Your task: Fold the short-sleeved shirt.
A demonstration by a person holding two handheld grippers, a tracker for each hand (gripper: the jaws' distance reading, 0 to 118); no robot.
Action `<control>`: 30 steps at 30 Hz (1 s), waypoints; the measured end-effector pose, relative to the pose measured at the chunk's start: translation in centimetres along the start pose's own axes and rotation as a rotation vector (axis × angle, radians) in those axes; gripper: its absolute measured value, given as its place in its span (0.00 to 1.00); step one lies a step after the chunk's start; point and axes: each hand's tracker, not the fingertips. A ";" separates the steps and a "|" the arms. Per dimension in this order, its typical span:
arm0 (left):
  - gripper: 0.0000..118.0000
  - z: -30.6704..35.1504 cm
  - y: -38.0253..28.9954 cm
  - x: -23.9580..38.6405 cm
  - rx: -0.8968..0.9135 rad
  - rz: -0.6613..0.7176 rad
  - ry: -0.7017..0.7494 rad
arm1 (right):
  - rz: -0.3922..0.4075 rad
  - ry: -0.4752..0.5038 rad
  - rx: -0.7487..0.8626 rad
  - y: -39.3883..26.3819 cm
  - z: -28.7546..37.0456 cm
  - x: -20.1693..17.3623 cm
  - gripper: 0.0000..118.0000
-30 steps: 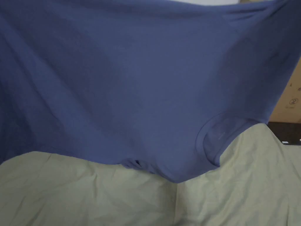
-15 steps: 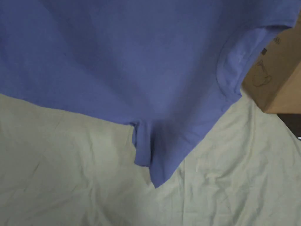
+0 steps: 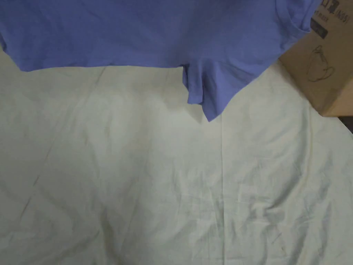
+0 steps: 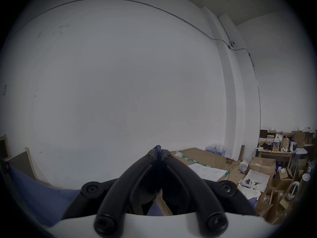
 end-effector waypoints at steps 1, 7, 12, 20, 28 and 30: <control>0.04 0.2 -0.1 -0.1 -0.001 0.017 -0.011 | 0.005 -0.003 0.012 -0.3 0.1 0.1 0.03; 0.04 -2.8 -5.2 0.1 -0.076 0.000 -0.047 | 0.026 0.060 -0.046 -3.4 1.5 1.4 0.02; 0.04 -1.5 -10.3 -2.7 -0.158 0.028 -0.079 | -0.018 0.148 -0.146 -7.9 3.8 4.0 0.03; 0.04 6.6 -22.2 -8.4 -0.297 0.016 -0.120 | -0.037 0.314 -0.342 -18.4 12.8 9.3 0.03; 0.04 16.7 -35.7 -12.7 -0.454 -0.090 -0.103 | -0.108 0.419 -0.577 -30.0 22.8 15.9 0.03; 0.04 19.1 -39.0 -13.3 -0.515 -0.148 -0.087 | -0.073 0.437 -0.642 -33.2 25.3 17.3 0.02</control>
